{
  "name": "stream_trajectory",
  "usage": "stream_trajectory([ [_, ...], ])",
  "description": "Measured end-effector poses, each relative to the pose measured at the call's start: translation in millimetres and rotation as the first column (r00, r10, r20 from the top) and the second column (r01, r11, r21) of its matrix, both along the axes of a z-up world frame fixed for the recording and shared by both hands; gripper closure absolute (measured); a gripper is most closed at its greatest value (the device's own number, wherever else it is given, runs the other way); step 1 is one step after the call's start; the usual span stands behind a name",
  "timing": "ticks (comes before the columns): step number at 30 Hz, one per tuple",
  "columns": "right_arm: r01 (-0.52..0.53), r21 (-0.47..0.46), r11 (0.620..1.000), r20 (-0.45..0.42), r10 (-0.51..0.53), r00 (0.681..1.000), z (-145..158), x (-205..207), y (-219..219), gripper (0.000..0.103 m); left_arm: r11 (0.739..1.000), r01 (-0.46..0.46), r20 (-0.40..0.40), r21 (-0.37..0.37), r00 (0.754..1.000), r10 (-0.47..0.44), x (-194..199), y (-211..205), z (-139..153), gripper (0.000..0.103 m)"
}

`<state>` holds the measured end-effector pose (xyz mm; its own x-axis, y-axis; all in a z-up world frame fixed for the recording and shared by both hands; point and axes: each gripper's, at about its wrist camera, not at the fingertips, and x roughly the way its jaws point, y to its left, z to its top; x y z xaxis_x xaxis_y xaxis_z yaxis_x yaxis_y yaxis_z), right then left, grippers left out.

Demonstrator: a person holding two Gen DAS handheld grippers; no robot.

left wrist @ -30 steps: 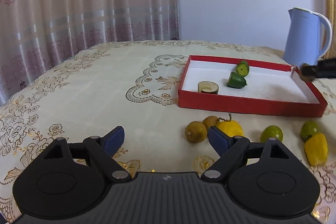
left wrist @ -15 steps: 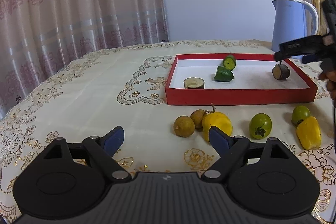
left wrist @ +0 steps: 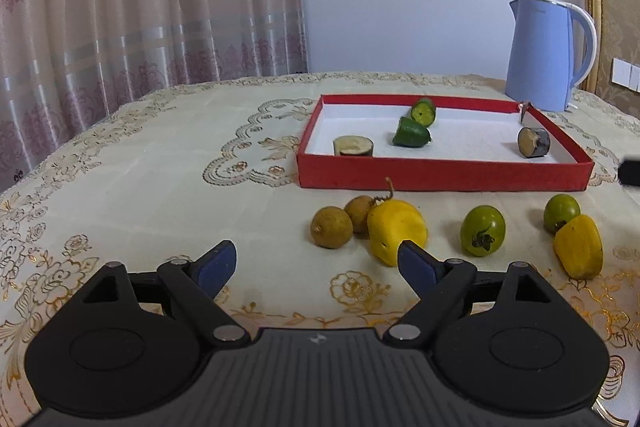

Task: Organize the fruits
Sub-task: 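Grasp the yellow pepper with the right gripper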

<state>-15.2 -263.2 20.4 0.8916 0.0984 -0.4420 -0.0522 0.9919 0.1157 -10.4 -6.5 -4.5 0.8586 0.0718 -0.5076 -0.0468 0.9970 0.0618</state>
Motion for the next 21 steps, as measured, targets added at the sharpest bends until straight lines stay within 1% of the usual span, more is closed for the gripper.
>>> stream_trajectory([
  [2,-0.009,-0.063,0.998,-0.01,0.008,1.0,-1,-5,11,0.0,1.0,0.006,-0.001,0.003,1.0,-0.006,-1,-2,-2,0.015],
  [4,-0.058,-0.096,0.994,0.027,0.061,0.998,-1,-11,20,0.0,1.0,0.003,-0.006,0.012,1.0,-0.003,-1,-5,-4,0.015],
  [5,-0.071,-0.1,0.992,0.032,0.074,0.997,-2,-13,24,0.0,1.0,0.0,-0.009,0.018,1.0,0.0,-1,-6,-5,0.015],
  [7,-0.084,-0.075,0.994,0.017,0.085,0.996,-3,-11,29,0.0,1.0,-0.006,-0.012,0.022,1.0,0.006,-1,-5,-5,0.015],
  [9,-0.104,-0.052,0.993,0.015,0.105,0.994,-7,-10,32,0.0,1.0,-0.012,-0.019,0.009,1.0,0.012,1,-2,-6,0.015],
  [11,-0.104,-0.067,0.992,-0.009,0.104,0.995,-13,-9,37,0.005,1.0,-0.015,-0.033,-0.012,0.999,0.014,3,2,-7,0.015],
  [12,-0.109,-0.078,0.991,-0.02,0.108,0.994,-15,-8,39,0.01,1.0,-0.015,-0.038,-0.027,0.999,0.014,3,4,-7,0.015],
  [14,-0.117,-0.087,0.989,-0.035,0.114,0.993,-20,-7,44,0.011,0.998,-0.007,-0.048,-0.055,0.999,0.004,4,8,-8,0.015],
  [17,-0.125,-0.066,0.99,-0.051,0.122,0.991,-24,-4,48,0.012,0.996,0.0,-0.059,-0.087,0.998,-0.005,5,11,-10,0.015],
  [20,-0.128,-0.056,0.99,-0.071,0.124,0.99,-28,0,50,0.022,0.995,0.003,-0.066,-0.102,0.998,-0.01,5,13,-11,0.015],
  [21,-0.133,-0.054,0.99,-0.078,0.129,0.989,-29,1,51,0.033,0.995,0.003,-0.064,-0.101,0.998,-0.01,5,12,-11,0.015],
])
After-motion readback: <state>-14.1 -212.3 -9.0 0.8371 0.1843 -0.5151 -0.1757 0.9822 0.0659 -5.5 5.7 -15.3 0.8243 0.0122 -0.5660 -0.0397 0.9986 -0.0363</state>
